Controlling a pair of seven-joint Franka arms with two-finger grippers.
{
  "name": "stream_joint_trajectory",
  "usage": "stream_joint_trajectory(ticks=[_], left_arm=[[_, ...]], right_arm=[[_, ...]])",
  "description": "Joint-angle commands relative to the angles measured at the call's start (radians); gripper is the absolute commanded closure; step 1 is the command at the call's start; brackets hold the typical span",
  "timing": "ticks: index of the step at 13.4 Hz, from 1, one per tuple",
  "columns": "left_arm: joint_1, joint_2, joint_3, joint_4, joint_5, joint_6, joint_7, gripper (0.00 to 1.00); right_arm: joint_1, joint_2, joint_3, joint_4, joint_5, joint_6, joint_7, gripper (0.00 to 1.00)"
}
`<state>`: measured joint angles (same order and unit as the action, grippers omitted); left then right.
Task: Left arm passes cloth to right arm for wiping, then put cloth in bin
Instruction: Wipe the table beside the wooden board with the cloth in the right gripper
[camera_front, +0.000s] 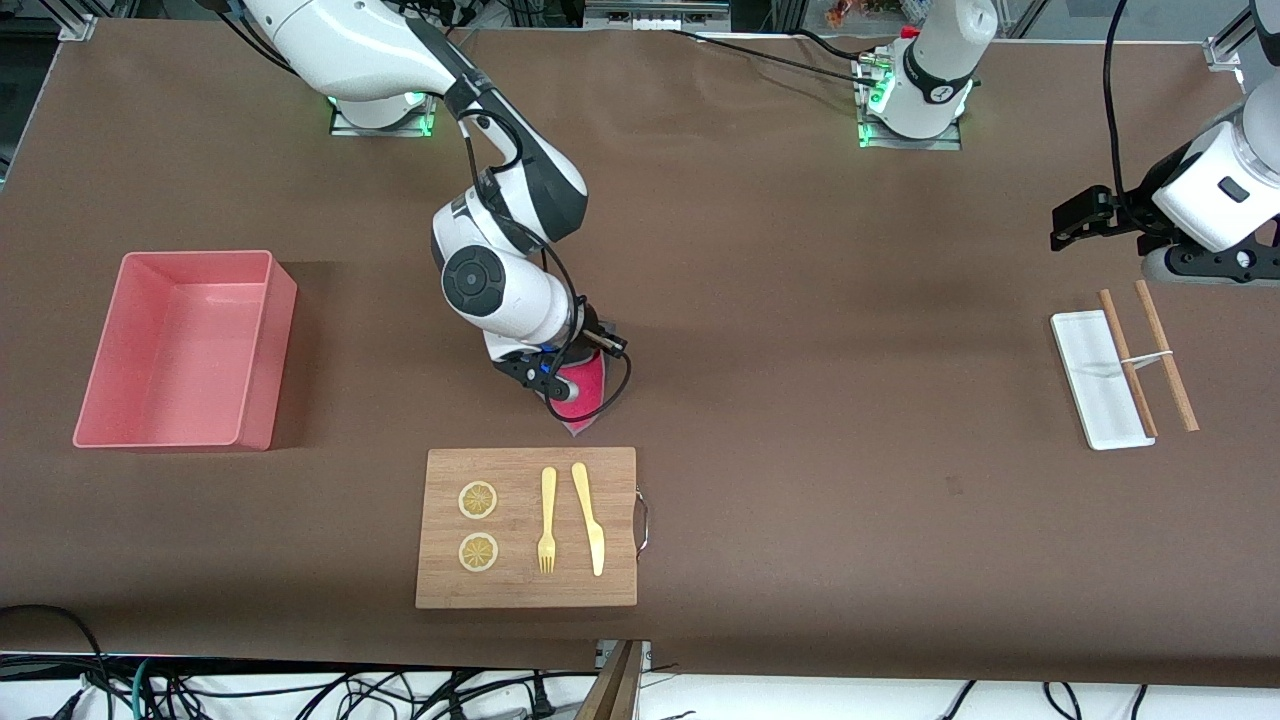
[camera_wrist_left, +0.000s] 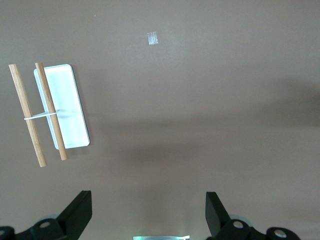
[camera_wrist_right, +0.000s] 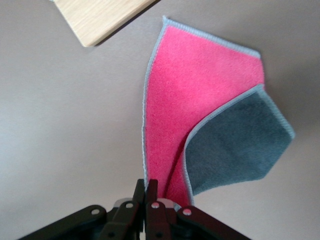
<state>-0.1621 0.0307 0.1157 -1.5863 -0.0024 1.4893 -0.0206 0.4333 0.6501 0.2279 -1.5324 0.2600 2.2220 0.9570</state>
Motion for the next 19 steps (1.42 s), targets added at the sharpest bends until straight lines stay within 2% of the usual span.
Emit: stream_joint_trajectory(ticks=[1,4,7,12,16,19], left_arm=[[-0.002,0.017,0.001,0.064,0.035,-0.026,0.022,0.0],[0.006,0.021,0.001,0.051,0.025,-0.02,0.021,0.0],[0.004,0.021,-0.002,0.052,0.025,-0.015,0.019,0.0],[0.0,0.021,-0.002,0.055,0.03,-0.014,0.019,0.0],[-0.007,0.023,-0.002,0.057,0.032,-0.012,0.019,0.0],[-0.005,0.023,-0.002,0.057,0.03,-0.014,0.019,0.0]], right_arm=[[-0.051,0.0,0.019,0.021,0.004,-0.114,-0.032,1.0],[-0.144,0.0,-0.05,0.001,0.001,-0.316,-0.315,1.0],[-0.238,0.002,-0.082,-0.023,-0.011,-0.361,-0.496,1.0],[-0.271,0.006,-0.189,-0.069,-0.059,-0.4,-0.708,1.0],[-0.326,-0.01,-0.261,-0.063,-0.106,-0.445,-0.935,1.0],[-0.346,-0.078,-0.268,-0.057,-0.162,-0.502,-0.959,1.0]])
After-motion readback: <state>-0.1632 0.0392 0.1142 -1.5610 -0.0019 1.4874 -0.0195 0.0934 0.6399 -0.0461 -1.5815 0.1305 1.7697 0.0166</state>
